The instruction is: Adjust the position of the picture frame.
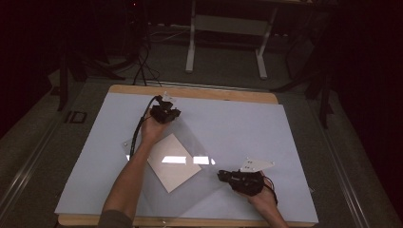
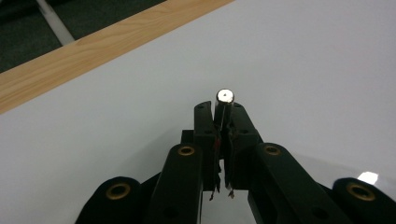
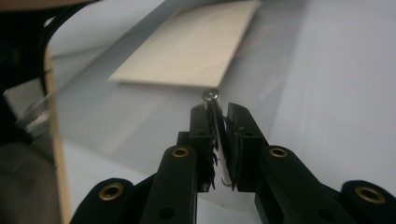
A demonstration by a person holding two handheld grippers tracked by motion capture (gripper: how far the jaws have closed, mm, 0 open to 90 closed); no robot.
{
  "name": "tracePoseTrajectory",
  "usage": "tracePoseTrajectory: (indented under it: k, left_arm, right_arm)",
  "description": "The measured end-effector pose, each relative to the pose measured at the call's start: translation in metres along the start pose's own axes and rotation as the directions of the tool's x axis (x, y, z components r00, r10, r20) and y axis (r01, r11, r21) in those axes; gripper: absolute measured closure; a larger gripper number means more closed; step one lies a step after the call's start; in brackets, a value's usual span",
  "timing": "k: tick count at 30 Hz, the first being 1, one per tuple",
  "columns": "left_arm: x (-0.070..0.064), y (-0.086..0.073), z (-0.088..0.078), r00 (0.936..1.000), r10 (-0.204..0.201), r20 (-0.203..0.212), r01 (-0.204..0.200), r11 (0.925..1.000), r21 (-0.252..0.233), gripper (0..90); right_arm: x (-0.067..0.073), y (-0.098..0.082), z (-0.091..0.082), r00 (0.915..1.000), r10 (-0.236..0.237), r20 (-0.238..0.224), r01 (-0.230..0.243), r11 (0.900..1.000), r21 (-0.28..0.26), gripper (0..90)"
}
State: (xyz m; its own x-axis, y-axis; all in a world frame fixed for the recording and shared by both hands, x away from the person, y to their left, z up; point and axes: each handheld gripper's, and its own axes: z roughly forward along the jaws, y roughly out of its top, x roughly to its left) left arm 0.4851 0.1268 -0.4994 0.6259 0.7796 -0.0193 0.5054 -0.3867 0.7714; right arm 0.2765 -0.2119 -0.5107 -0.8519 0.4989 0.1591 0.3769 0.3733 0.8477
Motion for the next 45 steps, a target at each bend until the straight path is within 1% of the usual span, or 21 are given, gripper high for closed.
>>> tracePoseTrajectory:
  k: [1, 3, 7, 10, 12, 14, 16, 18, 19, 20, 21, 23, 25, 29, 31, 33, 34, 37, 40, 43, 45]
  left_arm:
    - [0.004, -0.001, -0.004, 1.0, -0.005, 0.006, 0.005, 1.0, 0.004, 85.8]
    - [0.009, -0.004, -0.01, 0.9995, -0.025, 0.018, 0.025, 0.9997, 0.001, 85.9]
    - [0.023, -0.009, -0.025, 0.9984, -0.047, 0.032, 0.047, 0.9987, 0.019, 86.0]
    - [0.031, -0.012, -0.036, 0.9979, -0.059, 0.025, 0.058, 0.9981, 0.021, 86.0]
    - [0.034, -0.015, -0.042, 0.9969, -0.074, 0.025, 0.073, 0.9969, 0.027, 86.0]
    - [0.038, -0.019, -0.047, 0.996, -0.08, 0.041, 0.078, 0.9962, 0.04, 86.0]
    - [0.04, -0.023, -0.052, 0.9955, -0.08, 0.051, 0.077, 0.9959, 0.048, 86.0]
    - [0.041, -0.026, -0.057, 0.9956, -0.074, 0.058, 0.07, 0.9958, 0.059, 86.0]
    - [0.041, -0.027, -0.058, 0.9955, -0.074, 0.059, 0.07, 0.9956, 0.062, 86.0]
    - [0.041, -0.029, -0.06, 0.9953, -0.071, 0.065, 0.066, 0.9951, 0.073, 85.9]
    - [0.04, -0.03, -0.061, 0.9952, -0.073, 0.065, 0.068, 0.9946, 0.077, 85.9]
    - [0.04, -0.032, -0.064, 0.9947, -0.077, 0.067, 0.072, 0.9939, 0.084, 85.9]
    - [0.04, -0.034, -0.066, 0.9947, -0.078, 0.066, 0.072, 0.9933, 0.09, 85.9]
    - [0.038, -0.039, -0.069, 0.9948, -0.074, 0.07, 0.067, 0.9923, 0.105, 85.8]
    - [0.037, -0.042, -0.07, 0.9951, -0.076, 0.063, 0.069, 0.9915, 0.111, 85.8]
    - [0.037, -0.045, -0.069, 0.9948, -0.087, 0.053, 0.081, 0.9904, 0.112, 85.6]
    - [0.038, -0.046, -0.068, 0.9947, -0.092, 0.047, 0.086, 0.9896, 0.115, 85.6]
    - [0.039, -0.049, -0.065, 0.9945, -0.094, 0.045, 0.088, 0.9878, 0.128, 85.5]
    - [0.037, -0.05, -0.061, 0.9949, -0.092, 0.04, 0.086, 0.9864, 0.14, 85.4]
    - [0.036, -0.051, -0.056, 0.9951, -0.089, 0.043, 0.082, 0.9855, 0.149, 85.3]
    - [0.035, -0.051, -0.054, 0.9948, -0.093, 0.042, 0.086, 0.9851, 0.149, 85.2]
  right_arm:
    - [-0.005, 0.003, -0.003, 0.9998, 0.016, 0.01, -0.016, 1.0, -0.011, 81.2]
    - [-0.013, 0.008, -0.006, 0.9991, 0.033, 0.028, -0.032, 0.999, -0.026, 80.8]
    - [-0.029, 0.021, -0.011, 0.9961, 0.061, 0.065, -0.058, 0.997, -0.049, 80.3]
    - [-0.044, 0.032, -0.011, 0.9933, 0.077, 0.087, -0.072, 0.996, -0.06, 79.9]
    - [-0.053, 0.039, -0.01, 0.9912, 0.087, 0.1, -0.081, 0.995, -0.062, 80.0]
    - [-0.064, 0.046, -0.009, 0.9877, 0.107, 0.115, -0.099, 0.992, -0.073, 80.0]
    - [-0.08, 0.052, -0.007, 0.9818, 0.136, 0.133, -0.125, 0.988, -0.085, 80.1]
    - [-0.09, 0.055, -0.005, 0.9773, 0.156, 0.143, -0.145, 0.986, -0.085, 80.2]
    - [-0.098, 0.057, -0.002, 0.9739, 0.167, 0.154, -0.156, 0.984, -0.085, 80.2]
    - [-0.102, 0.058, -0.001, 0.9712, 0.179, 0.157, -0.167, 0.982, -0.083, 80.2]
    - [-0.111, 0.061, 0.003, 0.9673, 0.191, 0.167, -0.179, 0.981, -0.079, 80.3]
    - [-0.121, 0.064, 0.007, 0.9635, 0.209, 0.167, -0.2, 0.977, -0.07, 80.3]
    - [-0.131, 0.068, 0.013, 0.9571, 0.225, 0.183, -0.217, 0.974, -0.064, 80.3]
    - [-0.148, 0.074, 0.024, 0.9471, 0.246, 0.206, -0.242, 0.969, -0.047, 80.3]
    - [-0.154, 0.077, 0.03, 0.9413, 0.257, 0.219, -0.255, 0.966, -0.04, 80.3]
    - [-0.158, 0.077, 0.036, 0.9366, 0.265, 0.23, -0.264, 0.964, -0.034, 80.3]
    - [-0.16, 0.078, 0.038, 0.9355, 0.268, 0.23, -0.268, 0.963, -0.03, 80.3]
    - [-0.163, 0.076, 0.047, 0.9308, 0.272, 0.244, -0.277, 0.961, -0.018, 80.3]
    - [-0.166, 0.072, 0.051, 0.9272, 0.28, 0.248, -0.288, 0.958, -0.005, 80.5]
    - [-0.169, 0.066, 0.054, 0.9197, 0.293, 0.261, -0.303, 0.953, -0.002, 80.4]
    - [-0.17, 0.065, 0.054, 0.9183, 0.296, 0.263, -0.306, 0.952, -0.003, 80.4]
